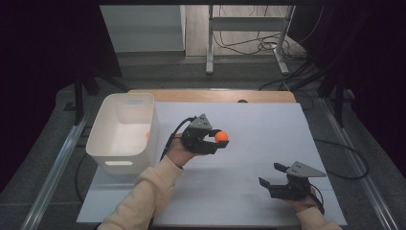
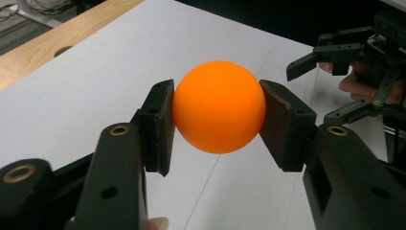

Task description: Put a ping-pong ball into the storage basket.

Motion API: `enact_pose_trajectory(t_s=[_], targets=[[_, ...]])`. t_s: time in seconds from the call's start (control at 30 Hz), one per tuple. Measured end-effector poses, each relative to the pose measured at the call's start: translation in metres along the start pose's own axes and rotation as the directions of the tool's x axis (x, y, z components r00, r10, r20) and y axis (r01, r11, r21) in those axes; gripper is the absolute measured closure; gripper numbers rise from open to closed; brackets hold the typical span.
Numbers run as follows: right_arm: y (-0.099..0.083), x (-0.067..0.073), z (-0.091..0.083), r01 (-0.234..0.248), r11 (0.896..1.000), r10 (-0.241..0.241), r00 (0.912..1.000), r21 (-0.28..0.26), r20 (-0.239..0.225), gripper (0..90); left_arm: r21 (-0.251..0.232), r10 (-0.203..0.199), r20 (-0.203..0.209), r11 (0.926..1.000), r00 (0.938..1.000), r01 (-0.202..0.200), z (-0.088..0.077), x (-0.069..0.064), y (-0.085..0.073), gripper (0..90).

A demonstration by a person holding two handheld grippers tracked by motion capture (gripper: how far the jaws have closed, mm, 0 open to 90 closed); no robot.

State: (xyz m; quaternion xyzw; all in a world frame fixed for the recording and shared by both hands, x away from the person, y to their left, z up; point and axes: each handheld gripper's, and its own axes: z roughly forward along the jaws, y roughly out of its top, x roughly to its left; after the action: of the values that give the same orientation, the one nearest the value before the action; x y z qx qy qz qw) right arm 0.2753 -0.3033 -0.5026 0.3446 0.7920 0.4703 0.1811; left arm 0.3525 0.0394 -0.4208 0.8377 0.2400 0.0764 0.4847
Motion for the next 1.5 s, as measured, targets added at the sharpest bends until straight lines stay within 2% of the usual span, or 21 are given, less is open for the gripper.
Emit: enact_pose_trajectory(t_s=[0.3, 0.9, 1.5], targets=[[0.000, 0.000, 0.000, -0.001, 1.000, 0.001, 1.0000, -0.003, -0.002, 16.0, -0.017, -0.004, -0.018, 0.9999, 0.9998, 0.004, -0.013, 0.003, 0.003, 49.9], [0.000, 0.000, 0.000, -0.002, 1.000, 0.002, 1.0000, -0.005, -0.003, 16.1, -0.055, -0.040, -0.077, 0.9979, 0.9963, 0.036, -0.040, 0.018, 0.004, 49.9], [0.000, 0.000, 0.000, 0.000, 1.000, 0.000, 1.0000, -0.003, -0.004, 16.1, -0.082, -0.073, -0.134, 0.9947, 0.9883, 0.062, -0.061, 0.030, 0.003, 49.9]])
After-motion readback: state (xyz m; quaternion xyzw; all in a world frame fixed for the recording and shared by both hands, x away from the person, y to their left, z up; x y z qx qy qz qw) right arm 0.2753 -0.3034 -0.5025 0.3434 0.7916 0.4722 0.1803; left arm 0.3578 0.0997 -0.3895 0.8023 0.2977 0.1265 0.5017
